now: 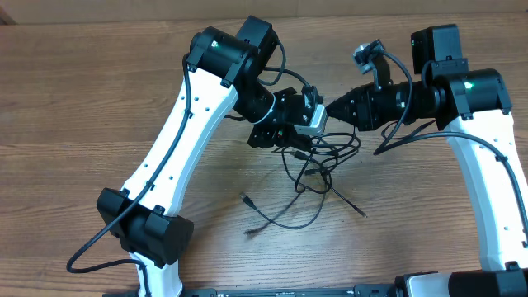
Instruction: Untangle cables
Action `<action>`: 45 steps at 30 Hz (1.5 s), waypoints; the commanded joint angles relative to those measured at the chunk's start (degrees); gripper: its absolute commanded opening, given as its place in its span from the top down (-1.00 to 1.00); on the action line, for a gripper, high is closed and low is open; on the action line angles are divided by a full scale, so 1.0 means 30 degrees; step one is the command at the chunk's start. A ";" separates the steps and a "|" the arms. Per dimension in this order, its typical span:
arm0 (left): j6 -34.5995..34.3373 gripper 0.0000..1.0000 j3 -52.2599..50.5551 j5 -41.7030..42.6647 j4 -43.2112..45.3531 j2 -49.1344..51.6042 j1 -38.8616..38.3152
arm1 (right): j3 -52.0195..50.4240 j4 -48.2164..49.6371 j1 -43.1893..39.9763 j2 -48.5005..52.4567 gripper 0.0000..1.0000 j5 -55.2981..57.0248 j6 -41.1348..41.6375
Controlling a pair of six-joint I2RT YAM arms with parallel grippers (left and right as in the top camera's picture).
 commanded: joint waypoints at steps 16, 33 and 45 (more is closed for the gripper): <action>-0.5799 0.92 0.0138 -0.1880 -0.0197 0.0015 -0.0109 | 0.0226 0.1778 -0.6237 -0.0015 0.92 0.9872 0.8240; 0.6113 0.92 0.0138 -0.1967 0.1129 0.0015 -0.0124 | 0.0226 -0.0874 -0.6885 -0.0015 -0.82 -0.5064 -0.9326; 0.7009 0.92 0.0138 -0.1807 0.7854 0.0015 -0.0670 | 0.0226 -0.2302 -0.4852 -0.0015 -0.91 -0.6674 -0.9355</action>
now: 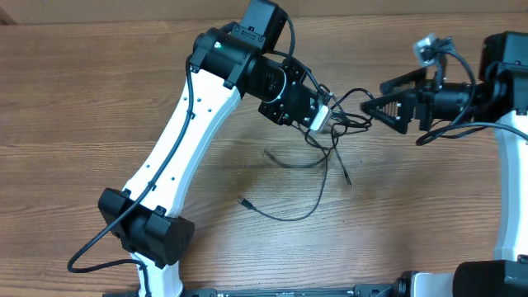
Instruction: Untangle cables
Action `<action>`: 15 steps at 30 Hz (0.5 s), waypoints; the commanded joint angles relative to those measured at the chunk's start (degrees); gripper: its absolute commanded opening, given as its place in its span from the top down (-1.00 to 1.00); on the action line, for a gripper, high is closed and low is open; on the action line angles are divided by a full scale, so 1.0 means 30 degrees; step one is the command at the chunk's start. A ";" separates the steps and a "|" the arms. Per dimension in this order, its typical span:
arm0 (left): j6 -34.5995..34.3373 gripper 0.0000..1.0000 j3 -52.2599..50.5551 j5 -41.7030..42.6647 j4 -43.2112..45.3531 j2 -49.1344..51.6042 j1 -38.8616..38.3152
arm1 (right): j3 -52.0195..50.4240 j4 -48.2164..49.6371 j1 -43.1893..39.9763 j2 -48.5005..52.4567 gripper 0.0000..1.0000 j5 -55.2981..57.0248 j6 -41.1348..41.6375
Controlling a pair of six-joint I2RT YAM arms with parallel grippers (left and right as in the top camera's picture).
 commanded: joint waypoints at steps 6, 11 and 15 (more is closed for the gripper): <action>0.1413 0.91 0.0138 0.1173 0.0823 0.0015 -0.0984 | 0.0226 0.0488 0.0736 -0.0015 -0.97 -0.0364 -0.0357; 0.2922 0.92 0.0153 0.2164 0.0882 0.0007 -0.1107 | 0.0226 0.0430 0.0736 -0.0015 -0.99 0.0503 -0.0197; 0.2914 0.91 0.0153 0.2266 0.1166 0.0007 -0.1107 | 0.0226 0.0102 0.0736 -0.0015 -0.95 0.1282 -0.0073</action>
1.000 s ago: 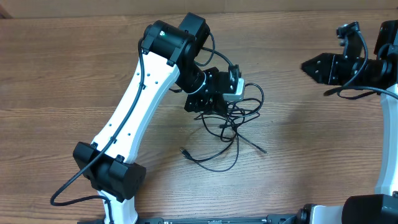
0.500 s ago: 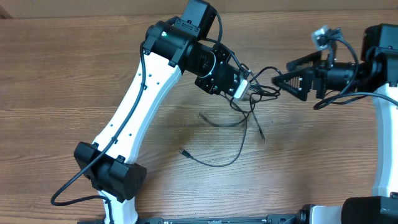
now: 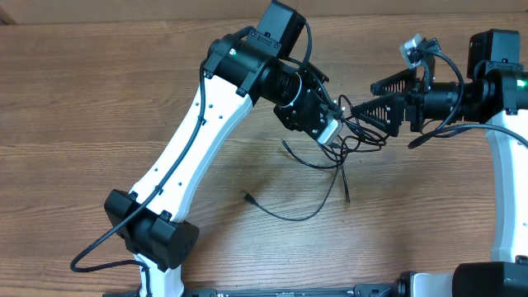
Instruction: Untangle cables
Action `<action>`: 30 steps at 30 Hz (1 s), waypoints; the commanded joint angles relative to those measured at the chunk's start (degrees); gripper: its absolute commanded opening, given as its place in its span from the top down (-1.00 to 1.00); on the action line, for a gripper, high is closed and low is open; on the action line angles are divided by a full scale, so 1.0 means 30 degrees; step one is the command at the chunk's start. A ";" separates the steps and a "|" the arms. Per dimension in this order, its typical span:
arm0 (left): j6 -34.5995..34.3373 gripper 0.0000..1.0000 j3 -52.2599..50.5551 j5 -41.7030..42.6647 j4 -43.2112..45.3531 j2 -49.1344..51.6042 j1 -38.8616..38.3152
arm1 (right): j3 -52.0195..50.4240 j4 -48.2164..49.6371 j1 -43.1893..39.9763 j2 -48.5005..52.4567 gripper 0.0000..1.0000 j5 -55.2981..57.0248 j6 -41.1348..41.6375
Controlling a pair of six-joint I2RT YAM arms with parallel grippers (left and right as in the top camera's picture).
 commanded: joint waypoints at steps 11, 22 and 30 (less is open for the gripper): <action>0.1428 0.91 0.0175 0.2616 0.1144 0.0000 -0.0051 | 0.0226 -0.0838 0.0029 -0.0015 -0.04 0.0918 0.0299; 0.1406 0.92 0.0175 0.2601 0.1574 0.0000 -0.0036 | 0.0226 -0.1297 0.0029 -0.0015 -0.13 0.0925 0.0299; 0.1333 0.92 0.0175 0.2608 0.1989 0.0000 0.0000 | 0.0226 -0.1829 0.0029 -0.0015 0.40 0.1559 0.0291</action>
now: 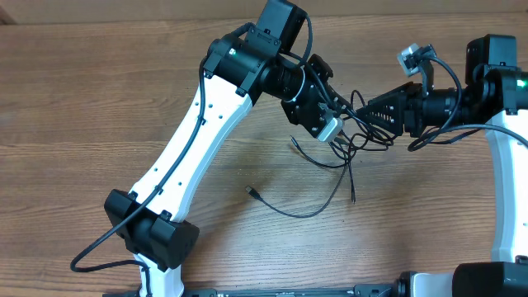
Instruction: Untangle cables
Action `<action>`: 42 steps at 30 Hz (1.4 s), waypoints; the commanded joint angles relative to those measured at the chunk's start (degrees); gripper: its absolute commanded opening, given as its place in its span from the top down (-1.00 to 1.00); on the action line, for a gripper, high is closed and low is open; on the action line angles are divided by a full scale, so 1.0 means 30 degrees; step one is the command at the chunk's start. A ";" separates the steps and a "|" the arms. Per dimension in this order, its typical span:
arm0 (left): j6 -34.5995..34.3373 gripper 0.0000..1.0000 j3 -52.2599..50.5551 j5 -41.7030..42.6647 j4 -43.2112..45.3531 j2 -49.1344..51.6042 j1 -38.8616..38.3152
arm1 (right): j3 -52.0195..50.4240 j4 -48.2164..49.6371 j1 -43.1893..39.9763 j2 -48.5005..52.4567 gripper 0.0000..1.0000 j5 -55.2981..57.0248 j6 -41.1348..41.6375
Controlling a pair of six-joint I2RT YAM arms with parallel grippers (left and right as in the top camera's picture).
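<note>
A bundle of thin black cables (353,136) hangs tangled between the two grippers, lifted above the wooden table (99,99). My left gripper (334,132), with a white piece at its tip, is shut on the knot from the left. From the right, the fingers of my right gripper (371,111) point left into the loops and look shut on a strand. One long strand curves down to the table and ends in a plug (252,191). Another end (353,198) dangles below the knot. A short end (294,142) sticks out to the left.
The left arm's white link (186,140) slants across the middle of the table down to its base (153,235) at the front left. The right arm's column (505,190) stands along the right edge.
Both grippers have shifted a little to the right and up with the knot. The long strand's plug lies slightly further right on the table. The right gripper's fingers look closer together.
At first both grippers met over a cable heap lying on the table. Then the right gripper was further right, with strands stretched between the two and the heap partly raised. After that they were closer together again, and now the knot hangs between them with only the ends trailing.
</note>
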 commanded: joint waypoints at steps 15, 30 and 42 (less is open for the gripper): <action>-0.2535 0.91 0.0168 0.1027 -0.0284 0.0000 -0.0007 | 0.0226 0.0306 -0.0066 -0.0015 0.92 -0.1559 -0.0051; -0.2528 0.92 0.0168 0.1035 -0.4350 0.0007 -0.0044 | 0.0299 0.1829 -0.2608 -0.0022 0.92 -1.0826 0.1647; -0.2528 0.92 0.0146 0.0860 -0.7497 0.0015 -0.0882 | 0.0299 0.3541 -0.2820 -0.0022 0.92 -1.0819 0.3912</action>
